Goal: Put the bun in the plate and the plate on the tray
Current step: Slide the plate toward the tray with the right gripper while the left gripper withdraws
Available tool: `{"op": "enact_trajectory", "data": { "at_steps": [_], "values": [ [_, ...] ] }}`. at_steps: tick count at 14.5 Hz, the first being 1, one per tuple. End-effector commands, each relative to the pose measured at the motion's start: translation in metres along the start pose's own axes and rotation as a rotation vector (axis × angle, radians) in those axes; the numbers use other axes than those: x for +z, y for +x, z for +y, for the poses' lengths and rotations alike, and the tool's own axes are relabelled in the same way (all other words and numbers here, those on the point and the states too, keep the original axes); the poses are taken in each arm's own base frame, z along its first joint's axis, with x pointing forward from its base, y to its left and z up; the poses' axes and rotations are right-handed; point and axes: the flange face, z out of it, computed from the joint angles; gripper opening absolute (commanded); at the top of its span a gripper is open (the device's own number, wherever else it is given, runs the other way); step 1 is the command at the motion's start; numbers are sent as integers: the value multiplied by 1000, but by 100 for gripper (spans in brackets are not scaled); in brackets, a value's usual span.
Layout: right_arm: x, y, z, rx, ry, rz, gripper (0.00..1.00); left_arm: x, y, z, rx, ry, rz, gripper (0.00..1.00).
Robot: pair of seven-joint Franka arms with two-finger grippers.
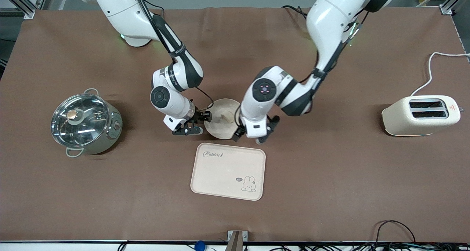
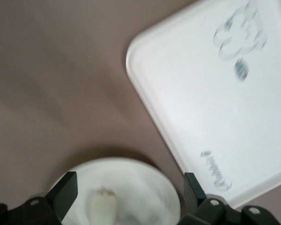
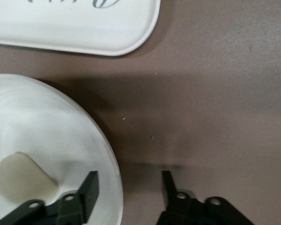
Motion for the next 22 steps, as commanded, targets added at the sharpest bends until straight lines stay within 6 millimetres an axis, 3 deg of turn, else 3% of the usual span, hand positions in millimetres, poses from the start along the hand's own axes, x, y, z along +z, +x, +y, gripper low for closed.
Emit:
{"op": "enact_trajectory", "data": {
  "at_steps": [1,5,9,13,15,19,21,22],
  "values": [
    [6,-2,0,24,6,5,0,-50,50,-11,123,53,87,100],
    [5,-2,1,17,5,1,0,-136,132,-34,362,102,111,100],
    [-21,2,-12,31,45,30,0,-220,201,-75,561,159,136,100],
    [-40,20,-25,162,182,57,0,-303,232,-118,768,196,159,100],
    [-51,37,-20,210,203,74,0,-337,240,-138,837,204,168,100],
    [-55,71,-21,243,231,114,0,-385,233,-172,956,232,148,100],
    [-47,79,-18,266,229,120,0,-407,246,-202,972,210,95,100],
    [-45,84,-16,276,230,124,0,-408,244,-213,983,204,65,100]
  ]
}}
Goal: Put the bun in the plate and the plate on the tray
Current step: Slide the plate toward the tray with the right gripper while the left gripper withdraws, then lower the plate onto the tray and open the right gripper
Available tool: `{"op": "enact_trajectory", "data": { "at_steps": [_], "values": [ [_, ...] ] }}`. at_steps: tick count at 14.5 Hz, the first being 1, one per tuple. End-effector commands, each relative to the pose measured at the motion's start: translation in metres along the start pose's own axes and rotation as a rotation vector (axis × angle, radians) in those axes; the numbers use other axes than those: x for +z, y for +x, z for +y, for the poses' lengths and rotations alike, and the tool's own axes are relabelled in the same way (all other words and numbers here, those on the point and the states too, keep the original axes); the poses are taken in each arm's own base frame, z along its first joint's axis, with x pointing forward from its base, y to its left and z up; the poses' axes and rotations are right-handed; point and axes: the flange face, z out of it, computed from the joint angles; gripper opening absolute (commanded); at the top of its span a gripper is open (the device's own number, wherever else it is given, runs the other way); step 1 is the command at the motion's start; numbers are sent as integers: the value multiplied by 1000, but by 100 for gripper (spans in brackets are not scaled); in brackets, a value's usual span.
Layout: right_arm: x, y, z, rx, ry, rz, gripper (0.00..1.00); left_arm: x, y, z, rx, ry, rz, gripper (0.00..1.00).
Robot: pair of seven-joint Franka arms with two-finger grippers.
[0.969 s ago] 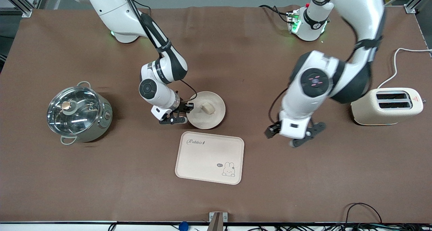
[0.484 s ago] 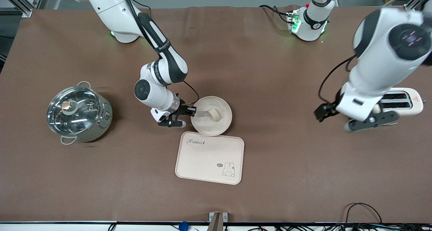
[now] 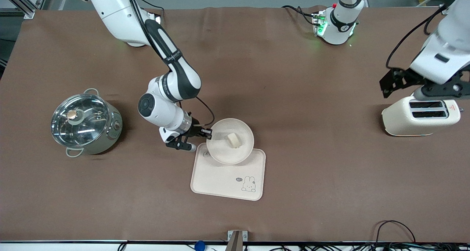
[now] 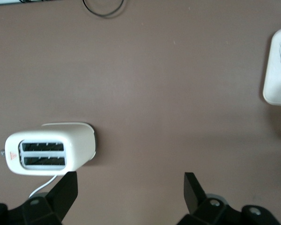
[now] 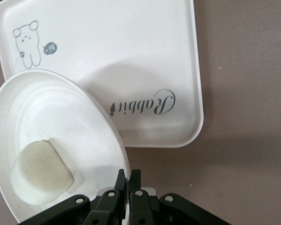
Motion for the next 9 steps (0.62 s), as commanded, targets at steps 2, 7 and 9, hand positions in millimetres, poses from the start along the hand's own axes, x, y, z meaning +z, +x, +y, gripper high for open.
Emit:
{"op": "enact_trajectory", "data": {
  "at_steps": [2,7,9],
  "values": [
    [1,33,14,80,28,23,0,-8,-43,-25,29,-43,-36,100],
    [10,66,23,133,48,50,0,-5,-51,-25,24,-68,-51,100],
    [22,73,23,137,50,54,0,-3,-47,-25,23,-69,-51,100]
  ]
}}
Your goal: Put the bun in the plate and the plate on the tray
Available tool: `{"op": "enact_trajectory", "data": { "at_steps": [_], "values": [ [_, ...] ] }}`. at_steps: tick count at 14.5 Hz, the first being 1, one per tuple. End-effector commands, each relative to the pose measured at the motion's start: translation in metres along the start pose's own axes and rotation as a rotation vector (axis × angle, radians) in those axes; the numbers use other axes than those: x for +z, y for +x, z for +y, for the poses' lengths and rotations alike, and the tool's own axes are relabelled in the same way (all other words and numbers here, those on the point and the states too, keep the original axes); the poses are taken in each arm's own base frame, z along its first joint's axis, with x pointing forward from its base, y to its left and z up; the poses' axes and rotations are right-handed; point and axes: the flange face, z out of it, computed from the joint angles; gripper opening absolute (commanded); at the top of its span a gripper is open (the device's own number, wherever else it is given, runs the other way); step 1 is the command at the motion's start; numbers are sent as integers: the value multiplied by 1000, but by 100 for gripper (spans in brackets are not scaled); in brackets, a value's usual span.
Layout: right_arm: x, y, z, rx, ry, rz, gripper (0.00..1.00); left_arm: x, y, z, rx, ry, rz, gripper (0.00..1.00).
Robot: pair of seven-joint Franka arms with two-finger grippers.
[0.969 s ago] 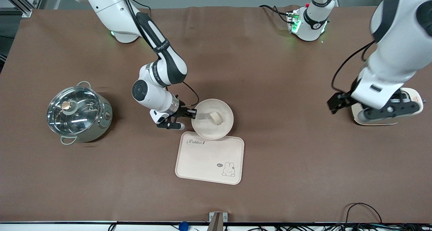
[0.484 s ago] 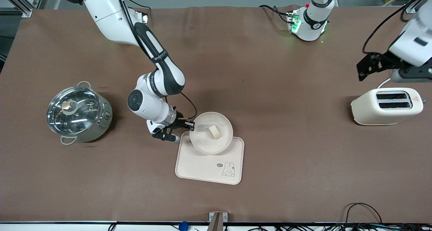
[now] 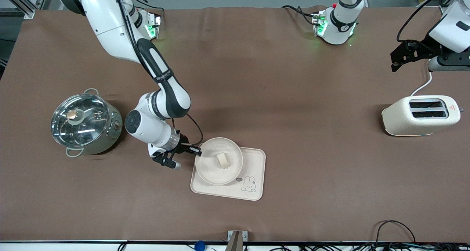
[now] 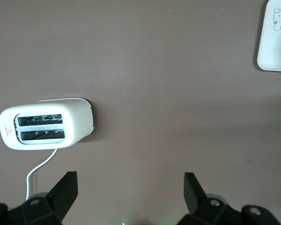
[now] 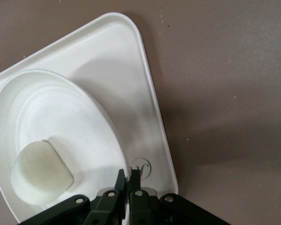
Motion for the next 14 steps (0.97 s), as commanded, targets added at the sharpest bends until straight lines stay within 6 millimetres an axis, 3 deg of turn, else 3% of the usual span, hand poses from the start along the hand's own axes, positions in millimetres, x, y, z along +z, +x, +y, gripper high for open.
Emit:
{"op": "enact_trajectory", "data": {
  "at_steps": [1,5,8,14],
  "values": [
    [20,9,-10,22,29,-1,0,2,0,0,8,-19,2,100],
    [32,7,-7,22,19,-9,0,7,4,0,9,-20,-1,100],
    [32,9,-15,32,31,-2,0,9,6,0,9,-21,-1,100],
    [35,15,-12,48,32,3,0,15,10,1,7,-37,-8,100]
  ]
}}
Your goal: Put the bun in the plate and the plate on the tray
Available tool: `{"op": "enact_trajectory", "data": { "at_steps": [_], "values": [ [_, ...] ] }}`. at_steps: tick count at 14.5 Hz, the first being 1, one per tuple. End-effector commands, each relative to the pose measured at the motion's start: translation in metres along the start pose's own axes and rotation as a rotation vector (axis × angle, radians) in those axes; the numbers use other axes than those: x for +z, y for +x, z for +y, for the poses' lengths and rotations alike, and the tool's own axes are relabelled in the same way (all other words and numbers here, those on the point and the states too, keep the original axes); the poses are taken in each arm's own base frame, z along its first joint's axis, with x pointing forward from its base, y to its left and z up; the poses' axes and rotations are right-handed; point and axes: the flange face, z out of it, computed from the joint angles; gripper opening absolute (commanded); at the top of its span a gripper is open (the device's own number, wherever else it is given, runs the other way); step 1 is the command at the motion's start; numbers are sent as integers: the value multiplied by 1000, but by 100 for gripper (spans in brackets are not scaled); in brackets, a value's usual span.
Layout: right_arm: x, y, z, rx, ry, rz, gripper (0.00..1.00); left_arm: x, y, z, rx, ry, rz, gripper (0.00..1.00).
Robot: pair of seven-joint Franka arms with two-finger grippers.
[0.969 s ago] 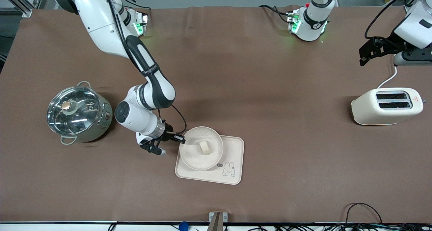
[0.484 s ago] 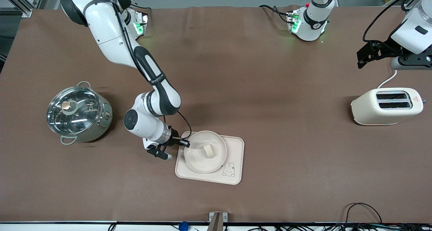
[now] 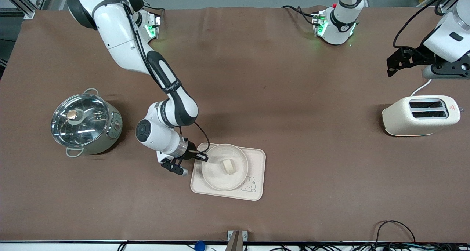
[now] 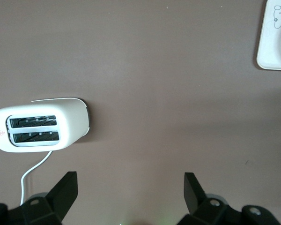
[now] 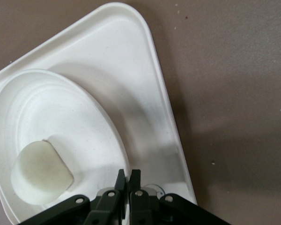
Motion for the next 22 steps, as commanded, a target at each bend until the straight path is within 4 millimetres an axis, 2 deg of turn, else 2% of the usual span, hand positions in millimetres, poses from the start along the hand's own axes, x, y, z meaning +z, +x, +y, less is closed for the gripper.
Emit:
{"op": "enact_trajectory", "data": {
  "at_steps": [1,2,3,6,8,11,13,15,17,18,20,22],
  "values": [
    [0,6,-4,27,23,2,4,0,0,-1,4,-24,8,100],
    [-1,7,-3,28,23,4,19,0,0,-2,2,-24,8,100],
    [-1,8,-3,28,24,5,49,0,0,-2,2,-24,8,100],
    [-3,9,-4,22,27,9,87,0,0,-2,2,-24,4,100],
    [-11,9,-7,18,31,11,100,0,0,0,4,-22,5,100],
    [-27,7,0,26,23,-1,100,0,0,0,4,-24,5,100],
    [-52,12,4,35,23,-30,100,-1,-2,1,7,-24,4,100],
    [-95,27,12,64,26,-105,100,0,-2,3,10,-24,1,100],
    [-148,33,8,58,39,-139,100,-2,-3,3,11,-24,2,100],
    [-169,34,18,67,33,-138,100,-2,-4,2,11,-23,2,100],
    [-204,26,35,42,-17,-112,100,-3,-5,3,22,-23,4,100],
    [-240,10,47,-17,-66,-110,100,-4,-6,3,22,-23,5,100]
  ]
}}
